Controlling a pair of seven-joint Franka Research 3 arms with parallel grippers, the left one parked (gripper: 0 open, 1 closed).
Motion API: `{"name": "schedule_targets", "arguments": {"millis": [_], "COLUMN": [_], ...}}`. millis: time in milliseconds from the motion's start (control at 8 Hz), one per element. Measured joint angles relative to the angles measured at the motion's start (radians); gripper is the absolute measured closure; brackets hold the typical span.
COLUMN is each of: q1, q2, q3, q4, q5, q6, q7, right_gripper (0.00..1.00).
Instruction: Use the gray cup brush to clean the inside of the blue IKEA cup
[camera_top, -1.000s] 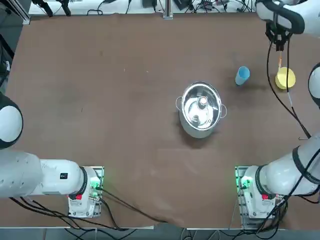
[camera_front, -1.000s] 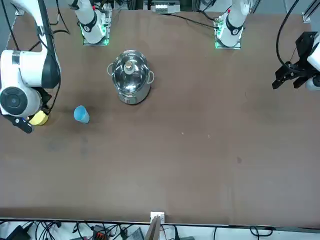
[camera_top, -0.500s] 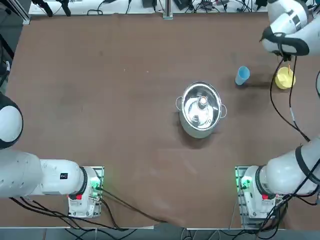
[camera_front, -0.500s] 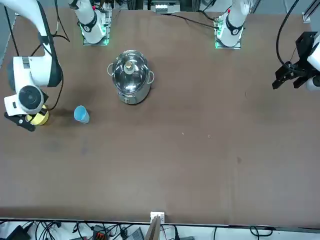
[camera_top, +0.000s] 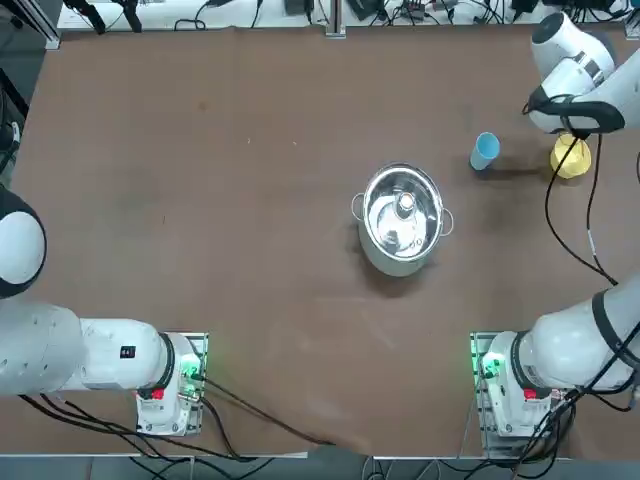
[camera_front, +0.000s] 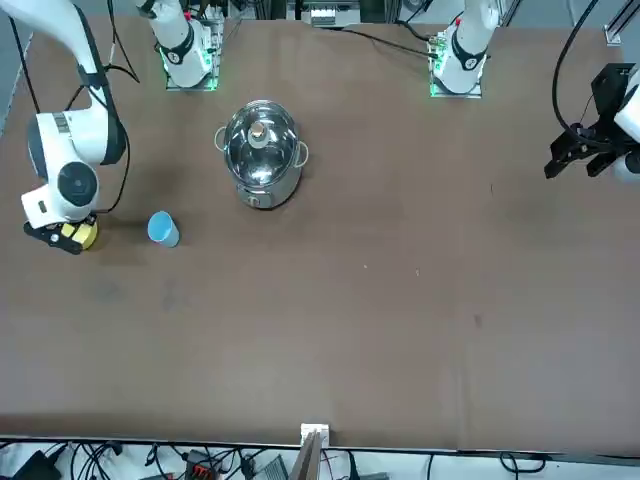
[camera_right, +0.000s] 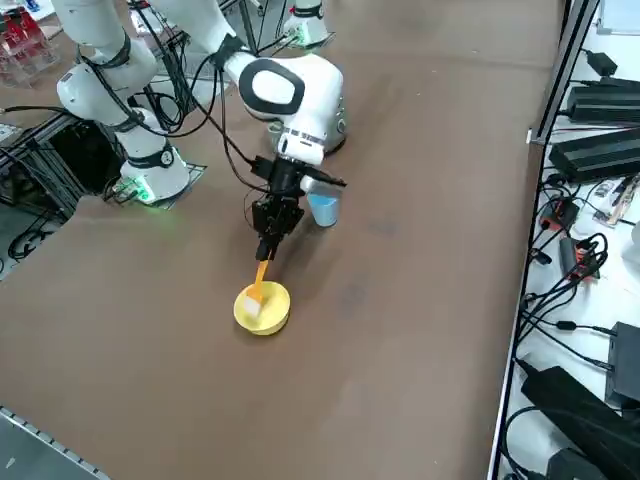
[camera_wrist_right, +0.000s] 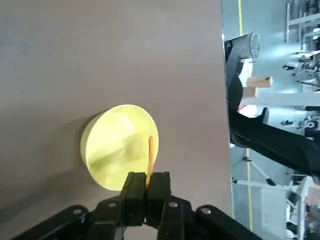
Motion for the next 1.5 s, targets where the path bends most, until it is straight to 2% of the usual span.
{"name": "schedule_targets", "arguments": {"millis": [500,1125,1250,1500], "q1": [-0.007,-0.006,-0.006,-0.003], "q2": [0.037,0.074,0.082,0.092], "q3": [0.006,0.013,0.013,0.015], "q4": [-0.003,-0.001,0.001,0.011], "q5": [-0.020,-0.021,-0.022,-0.025], "q6": [0.003,0.008,0.008,0.010], "q7": [0.011,0.021,0.022,0.023], "right_gripper": [0.97,0.90,0.81,0.47]}}
